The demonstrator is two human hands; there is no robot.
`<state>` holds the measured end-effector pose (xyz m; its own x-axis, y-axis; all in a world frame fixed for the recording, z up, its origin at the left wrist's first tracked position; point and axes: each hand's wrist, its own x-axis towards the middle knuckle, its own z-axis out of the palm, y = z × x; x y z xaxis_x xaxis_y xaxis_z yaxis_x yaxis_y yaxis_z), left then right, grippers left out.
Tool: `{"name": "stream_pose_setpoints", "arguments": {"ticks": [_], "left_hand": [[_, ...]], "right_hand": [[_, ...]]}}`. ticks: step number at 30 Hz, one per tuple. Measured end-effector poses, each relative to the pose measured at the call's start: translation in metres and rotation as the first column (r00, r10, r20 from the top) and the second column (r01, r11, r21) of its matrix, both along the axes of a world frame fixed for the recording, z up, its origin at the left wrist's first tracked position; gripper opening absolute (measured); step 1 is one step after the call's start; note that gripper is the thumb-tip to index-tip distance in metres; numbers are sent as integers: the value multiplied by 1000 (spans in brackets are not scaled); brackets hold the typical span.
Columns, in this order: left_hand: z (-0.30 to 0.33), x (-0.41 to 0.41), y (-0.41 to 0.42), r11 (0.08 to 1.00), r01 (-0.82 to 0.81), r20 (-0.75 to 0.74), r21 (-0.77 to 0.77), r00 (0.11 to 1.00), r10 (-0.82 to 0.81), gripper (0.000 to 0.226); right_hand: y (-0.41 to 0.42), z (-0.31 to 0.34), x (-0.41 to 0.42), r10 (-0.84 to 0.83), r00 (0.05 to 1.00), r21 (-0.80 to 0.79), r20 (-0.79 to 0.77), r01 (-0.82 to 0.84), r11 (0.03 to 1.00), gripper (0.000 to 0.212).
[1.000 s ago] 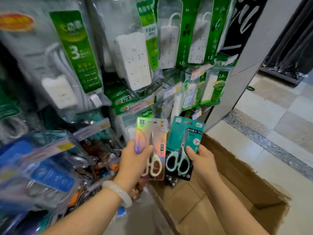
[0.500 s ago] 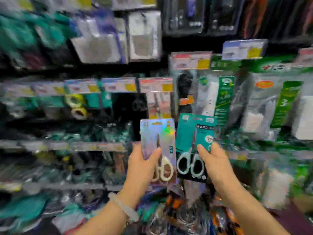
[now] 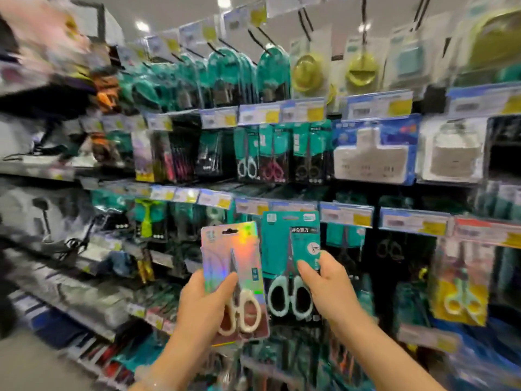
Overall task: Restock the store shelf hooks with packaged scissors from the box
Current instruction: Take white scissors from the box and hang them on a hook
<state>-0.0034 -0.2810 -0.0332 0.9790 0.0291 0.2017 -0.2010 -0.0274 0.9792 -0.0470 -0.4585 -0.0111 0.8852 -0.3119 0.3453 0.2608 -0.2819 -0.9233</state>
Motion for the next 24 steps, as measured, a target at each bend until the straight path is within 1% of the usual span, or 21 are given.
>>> {"name": "stream_pose_setpoints", "arguments": {"ticks": [2,4,6,8,9,12,15,17,19,21,24], "left_hand": [[7,23,11,999,-25,4,-25,1000,25,15],[19,47,18,998,-34,37,-58,999,37,14],[34,74,24,998,-30,84,-56,996,35,15],[52,104,31,998,-18,105,-63,994,25,27],[61,120,34,997,-9,105,-75,994,17,30],[78,162,45,997,19,122,-71,992,-10,19],[90,187,53,996,3,113,-90,994,8,33],[93,203,57,991,-6,106,-135,994,21,18],[96,218,59,987,19,89,-157,996,-5,4],[99,235,61,984,48,115,-171,993,-28,4],[106,256,60,982,80,158,-171,986,-53,10]], "right_hand": [[11,8,25,22,1000,-24,11,-22,999,11],[19,18,52,22,999,-42,34,-21,999,8],[25,31,82,3,998,-74,56,2,997,8],[32,50,112,-39,994,-95,100,48,994,11],[36,59,127,-54,990,-93,131,66,993,14],[46,85,168,-54,971,-104,231,80,991,30],[52,97,206,-61,955,-108,289,96,990,45],[58,100,225,-78,955,-145,288,124,982,47],[62,105,239,-99,955,-219,279,164,962,46],[65,111,248,-123,939,-254,321,211,944,44],[64,121,259,-157,889,-240,431,280,929,47]]}}
